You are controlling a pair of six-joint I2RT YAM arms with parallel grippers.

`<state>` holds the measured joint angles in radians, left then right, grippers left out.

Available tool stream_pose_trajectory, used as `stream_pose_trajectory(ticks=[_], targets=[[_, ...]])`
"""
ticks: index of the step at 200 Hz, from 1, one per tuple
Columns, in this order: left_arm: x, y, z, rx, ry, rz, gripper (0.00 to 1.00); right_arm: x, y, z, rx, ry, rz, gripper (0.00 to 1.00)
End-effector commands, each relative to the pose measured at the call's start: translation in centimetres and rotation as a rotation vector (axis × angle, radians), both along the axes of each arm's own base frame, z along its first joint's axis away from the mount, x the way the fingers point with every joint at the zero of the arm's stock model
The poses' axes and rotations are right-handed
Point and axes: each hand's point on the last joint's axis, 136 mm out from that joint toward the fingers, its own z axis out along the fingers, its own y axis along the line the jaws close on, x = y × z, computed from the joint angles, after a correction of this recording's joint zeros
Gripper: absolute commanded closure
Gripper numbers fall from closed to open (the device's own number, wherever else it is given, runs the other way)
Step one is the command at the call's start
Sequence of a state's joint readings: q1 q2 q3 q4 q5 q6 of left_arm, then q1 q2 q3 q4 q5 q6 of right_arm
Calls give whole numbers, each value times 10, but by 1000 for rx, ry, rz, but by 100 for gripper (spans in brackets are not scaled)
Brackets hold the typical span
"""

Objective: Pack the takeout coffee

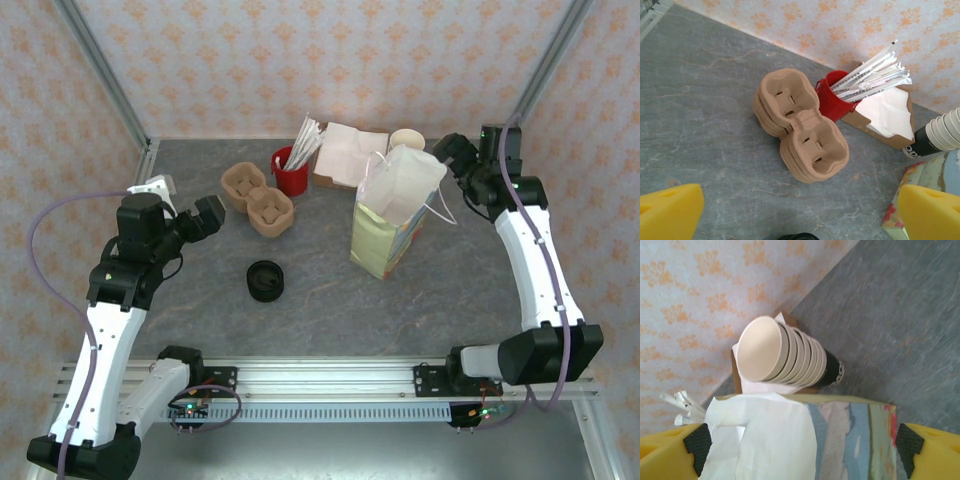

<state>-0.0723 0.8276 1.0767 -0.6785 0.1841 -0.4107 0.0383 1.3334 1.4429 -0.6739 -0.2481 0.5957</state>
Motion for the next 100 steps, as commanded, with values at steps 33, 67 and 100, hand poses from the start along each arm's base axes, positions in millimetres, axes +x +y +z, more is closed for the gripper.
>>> stream_pose_trajectory(ticks=[33, 67, 100], targets=[[-1, -6, -1, -16, 15, -29, 0, -11, 56, -11, 135, 61, 190, 8], [1, -7, -8, -31, 28, -22, 0, -19, 84, -21, 145, 90, 251, 11], [1, -7, -11, -34, 40, -19, 0, -22, 114, -33, 183, 103, 287, 14]])
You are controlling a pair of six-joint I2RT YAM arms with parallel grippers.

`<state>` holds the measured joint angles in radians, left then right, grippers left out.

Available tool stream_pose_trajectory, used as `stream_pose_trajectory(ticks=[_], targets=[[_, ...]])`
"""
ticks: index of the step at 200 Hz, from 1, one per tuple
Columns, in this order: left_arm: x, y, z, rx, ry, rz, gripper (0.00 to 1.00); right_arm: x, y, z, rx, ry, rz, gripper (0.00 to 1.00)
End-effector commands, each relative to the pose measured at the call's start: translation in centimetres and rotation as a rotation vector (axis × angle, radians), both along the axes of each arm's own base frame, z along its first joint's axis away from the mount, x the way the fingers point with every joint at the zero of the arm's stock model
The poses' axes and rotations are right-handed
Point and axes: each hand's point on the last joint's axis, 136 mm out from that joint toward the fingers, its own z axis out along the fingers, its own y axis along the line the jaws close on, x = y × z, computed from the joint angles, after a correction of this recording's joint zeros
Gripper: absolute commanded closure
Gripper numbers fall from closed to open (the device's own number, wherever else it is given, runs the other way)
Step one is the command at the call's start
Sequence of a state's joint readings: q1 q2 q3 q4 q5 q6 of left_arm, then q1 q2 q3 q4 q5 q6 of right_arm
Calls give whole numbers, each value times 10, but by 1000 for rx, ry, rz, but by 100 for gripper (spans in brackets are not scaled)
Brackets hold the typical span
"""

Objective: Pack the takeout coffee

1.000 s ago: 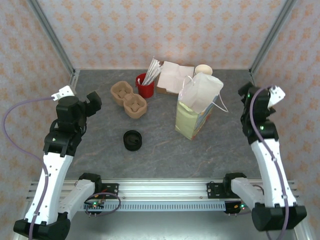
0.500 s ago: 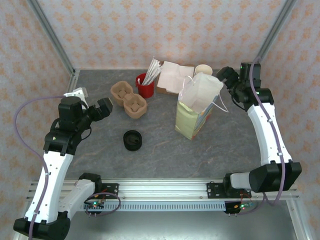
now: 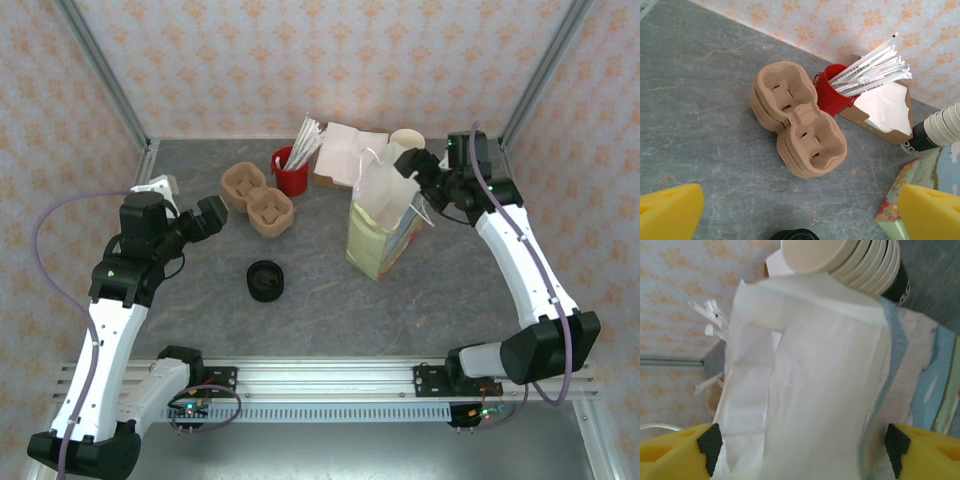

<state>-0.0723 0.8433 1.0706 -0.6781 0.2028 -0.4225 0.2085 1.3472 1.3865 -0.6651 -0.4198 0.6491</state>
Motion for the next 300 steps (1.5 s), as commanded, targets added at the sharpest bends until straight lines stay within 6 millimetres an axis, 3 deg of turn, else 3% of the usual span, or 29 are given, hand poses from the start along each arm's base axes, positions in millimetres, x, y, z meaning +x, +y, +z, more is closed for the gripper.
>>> stream_pose_trajectory(ticks=[1, 68, 94, 136, 166, 193, 220, 251, 300], targets=[[-2, -3, -5, -16, 16, -8, 0, -3, 21, -8, 42, 20, 17, 14], [-7, -1, -8, -5, 29, 0, 0, 2, 86, -12, 69, 16, 102, 15], [-9, 0, -10, -1, 36, 2, 0, 10, 94, -8, 59, 8, 110, 15], [-14, 0, -3, 7, 26, -5, 0, 8, 65, 22, -49, -47, 82, 14], [-17, -1, 6, 12, 12, -13, 0, 13, 15, 48, -169, -101, -43, 15], [-18, -1, 15, 10, -3, -16, 0, 33, -30, 58, -251, -116, -184, 21], [-18, 0, 18, 13, -2, -13, 0, 66, -56, 52, -302, -99, -269, 25], [-18, 1, 17, 18, 12, -5, 0, 102, -66, 33, -344, -36, -288, 30], [-19, 13, 9, 55, 50, 53, 0, 130, -75, 0, -479, 86, -279, 36]])
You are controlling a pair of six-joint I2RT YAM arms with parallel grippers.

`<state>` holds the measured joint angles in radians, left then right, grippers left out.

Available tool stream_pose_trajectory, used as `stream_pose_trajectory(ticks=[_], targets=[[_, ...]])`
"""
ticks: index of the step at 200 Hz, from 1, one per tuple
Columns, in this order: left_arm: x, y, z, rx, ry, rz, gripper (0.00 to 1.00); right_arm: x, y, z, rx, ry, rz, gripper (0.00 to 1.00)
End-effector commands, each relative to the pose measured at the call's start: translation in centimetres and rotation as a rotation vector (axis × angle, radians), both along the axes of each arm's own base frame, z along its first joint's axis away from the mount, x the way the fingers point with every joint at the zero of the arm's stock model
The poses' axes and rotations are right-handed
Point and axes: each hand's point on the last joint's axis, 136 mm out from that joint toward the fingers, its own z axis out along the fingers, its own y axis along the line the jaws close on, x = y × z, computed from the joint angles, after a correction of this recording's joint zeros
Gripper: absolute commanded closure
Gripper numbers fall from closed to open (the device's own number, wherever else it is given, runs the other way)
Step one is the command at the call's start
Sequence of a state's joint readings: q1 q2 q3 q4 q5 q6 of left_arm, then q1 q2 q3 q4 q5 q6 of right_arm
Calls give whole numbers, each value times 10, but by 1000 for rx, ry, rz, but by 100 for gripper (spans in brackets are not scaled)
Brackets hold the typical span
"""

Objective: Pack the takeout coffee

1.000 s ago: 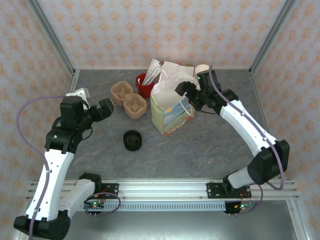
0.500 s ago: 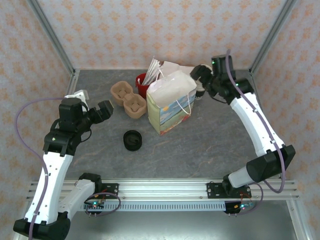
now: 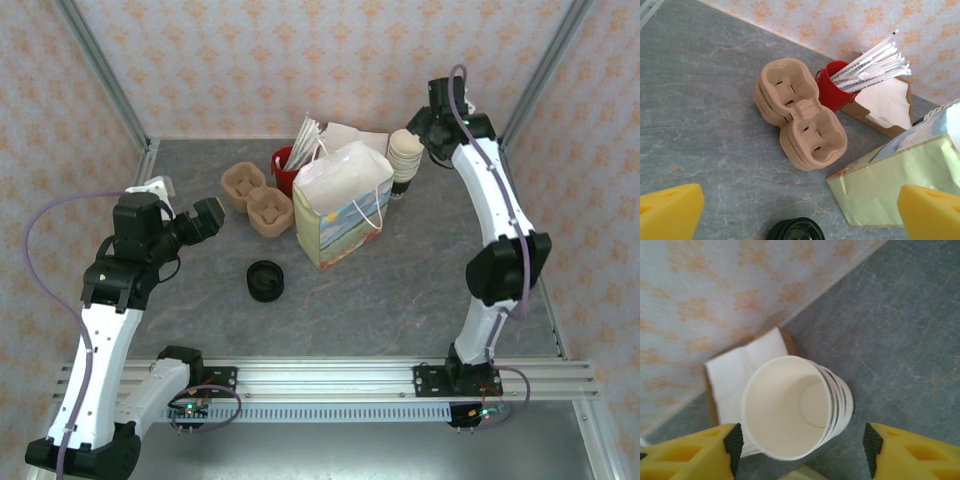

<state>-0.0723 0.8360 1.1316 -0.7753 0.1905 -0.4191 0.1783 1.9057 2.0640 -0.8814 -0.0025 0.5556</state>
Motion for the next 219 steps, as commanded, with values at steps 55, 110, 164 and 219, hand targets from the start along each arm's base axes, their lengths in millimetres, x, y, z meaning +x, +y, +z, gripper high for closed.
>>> stream_pose_trajectory(ticks=[55, 110, 164, 219], targets=[[-8, 16, -11, 50, 45, 80, 0, 12, -11, -29, -111, 115, -2, 48], [-8, 18, -13, 54, 54, 93, 0, 20, -5, -43, -95, 136, 14, 50], [-9, 20, -13, 52, 55, 107, 0, 23, -6, -51, -104, 147, 10, 54], [-13, 22, -15, 56, 55, 116, 0, 26, -3, -54, -95, 146, 10, 60]])
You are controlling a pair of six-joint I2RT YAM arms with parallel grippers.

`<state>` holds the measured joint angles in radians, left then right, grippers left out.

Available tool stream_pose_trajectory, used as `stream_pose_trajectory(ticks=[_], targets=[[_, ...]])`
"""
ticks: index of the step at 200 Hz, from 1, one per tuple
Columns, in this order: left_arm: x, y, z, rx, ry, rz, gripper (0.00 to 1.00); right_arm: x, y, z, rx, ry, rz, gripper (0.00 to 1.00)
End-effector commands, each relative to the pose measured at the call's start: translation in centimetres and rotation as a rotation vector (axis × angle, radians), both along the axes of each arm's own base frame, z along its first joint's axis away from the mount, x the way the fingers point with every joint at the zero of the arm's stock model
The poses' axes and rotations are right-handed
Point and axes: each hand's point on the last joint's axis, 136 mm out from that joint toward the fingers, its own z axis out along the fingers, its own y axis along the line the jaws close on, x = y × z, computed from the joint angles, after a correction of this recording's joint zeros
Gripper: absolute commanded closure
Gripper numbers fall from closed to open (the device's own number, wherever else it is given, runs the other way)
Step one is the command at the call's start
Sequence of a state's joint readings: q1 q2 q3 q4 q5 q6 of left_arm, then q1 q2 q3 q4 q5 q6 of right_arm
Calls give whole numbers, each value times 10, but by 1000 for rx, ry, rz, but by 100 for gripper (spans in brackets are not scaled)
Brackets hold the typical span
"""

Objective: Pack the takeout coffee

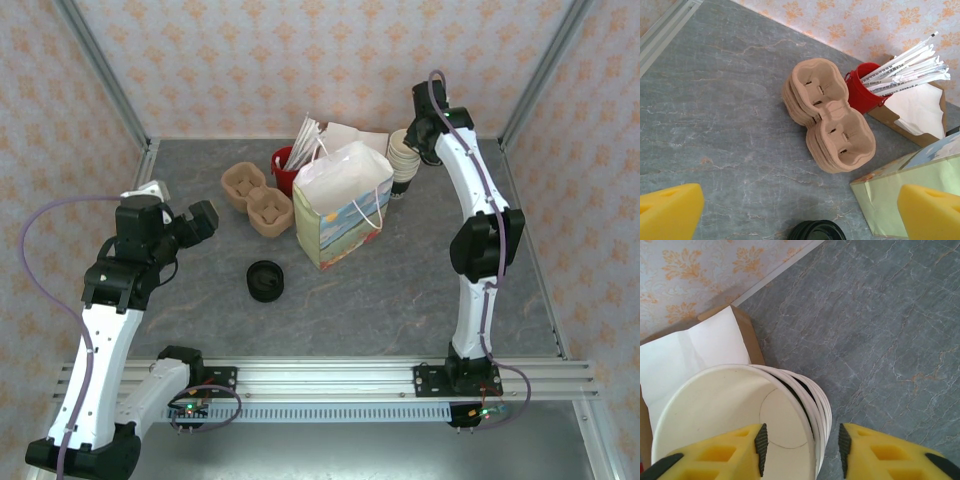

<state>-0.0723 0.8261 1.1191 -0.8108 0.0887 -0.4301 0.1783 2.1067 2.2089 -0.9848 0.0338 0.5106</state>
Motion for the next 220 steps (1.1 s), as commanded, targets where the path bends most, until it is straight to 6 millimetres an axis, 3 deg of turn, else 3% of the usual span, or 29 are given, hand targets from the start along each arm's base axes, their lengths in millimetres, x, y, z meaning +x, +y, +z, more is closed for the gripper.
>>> stream_pose_trajectory(ticks=[1, 36, 97, 130, 159, 220], targets=[[-7, 4, -5, 7, 19, 25, 0, 3, -1, 5, -10, -10, 0, 60], [-8, 4, -5, 9, 17, 26, 0, 4, 0, 3, -1, -10, -1, 66], [-10, 4, -2, 8, 12, 24, 0, 5, 2, 10, 12, -26, 4, 87], [-12, 2, 4, 1, 3, 12, 0, 2, 3, 32, 18, -64, 16, 100], [-14, -1, 11, -6, -9, -3, 0, -8, 0, 70, 13, -125, 24, 100], [-22, -2, 14, -2, -7, -18, 0, -43, 4, 97, 72, -150, 52, 100]])
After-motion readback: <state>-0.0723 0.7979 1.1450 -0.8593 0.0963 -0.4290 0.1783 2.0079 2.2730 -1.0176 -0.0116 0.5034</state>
